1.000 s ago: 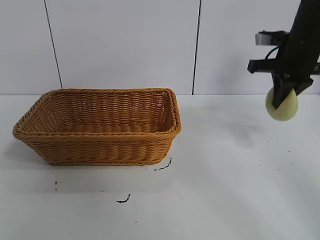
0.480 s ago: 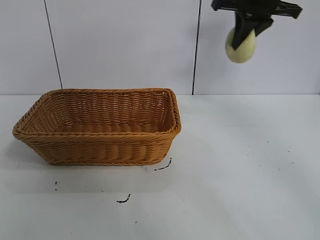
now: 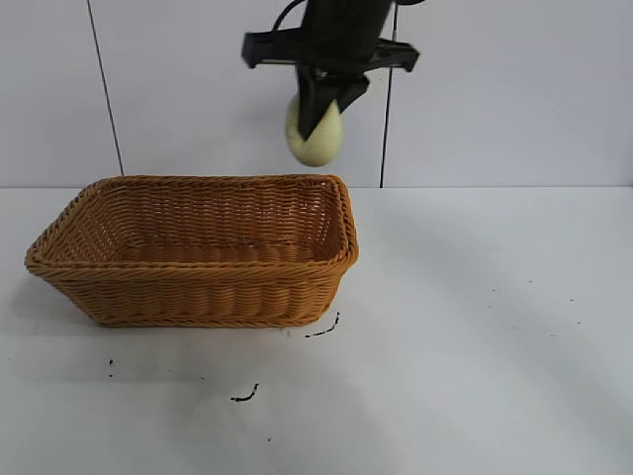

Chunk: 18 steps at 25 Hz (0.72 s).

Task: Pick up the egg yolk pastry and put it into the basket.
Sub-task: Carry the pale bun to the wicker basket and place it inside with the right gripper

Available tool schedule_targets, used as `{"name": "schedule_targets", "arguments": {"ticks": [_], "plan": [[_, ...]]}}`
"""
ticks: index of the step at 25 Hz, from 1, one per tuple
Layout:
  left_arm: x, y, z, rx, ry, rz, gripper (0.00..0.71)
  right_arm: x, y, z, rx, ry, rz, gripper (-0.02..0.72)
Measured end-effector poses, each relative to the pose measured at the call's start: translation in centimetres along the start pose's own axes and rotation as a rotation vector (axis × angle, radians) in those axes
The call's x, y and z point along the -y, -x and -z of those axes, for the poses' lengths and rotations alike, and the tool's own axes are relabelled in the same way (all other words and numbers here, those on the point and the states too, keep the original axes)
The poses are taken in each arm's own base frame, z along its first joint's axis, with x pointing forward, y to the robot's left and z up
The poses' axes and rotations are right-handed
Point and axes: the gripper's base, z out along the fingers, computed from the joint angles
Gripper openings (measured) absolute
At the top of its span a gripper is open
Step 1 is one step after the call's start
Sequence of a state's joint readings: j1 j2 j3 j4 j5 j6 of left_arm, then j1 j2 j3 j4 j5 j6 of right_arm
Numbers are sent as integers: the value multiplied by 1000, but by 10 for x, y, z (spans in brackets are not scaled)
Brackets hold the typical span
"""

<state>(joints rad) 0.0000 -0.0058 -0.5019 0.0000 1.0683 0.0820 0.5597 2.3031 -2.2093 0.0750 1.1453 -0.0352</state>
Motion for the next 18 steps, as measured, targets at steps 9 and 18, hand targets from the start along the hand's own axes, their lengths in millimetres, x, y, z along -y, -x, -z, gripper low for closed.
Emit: {"name": "schedule_targets", "arguments": {"ticks": [9, 18], "plan": [[0, 0, 0, 0, 0, 0, 697, -43, -9, -79, -11, 13, 92, 32], [0, 0, 0, 0, 0, 0, 697, -41, -14, -96, -32, -7, 100, 464]]}}
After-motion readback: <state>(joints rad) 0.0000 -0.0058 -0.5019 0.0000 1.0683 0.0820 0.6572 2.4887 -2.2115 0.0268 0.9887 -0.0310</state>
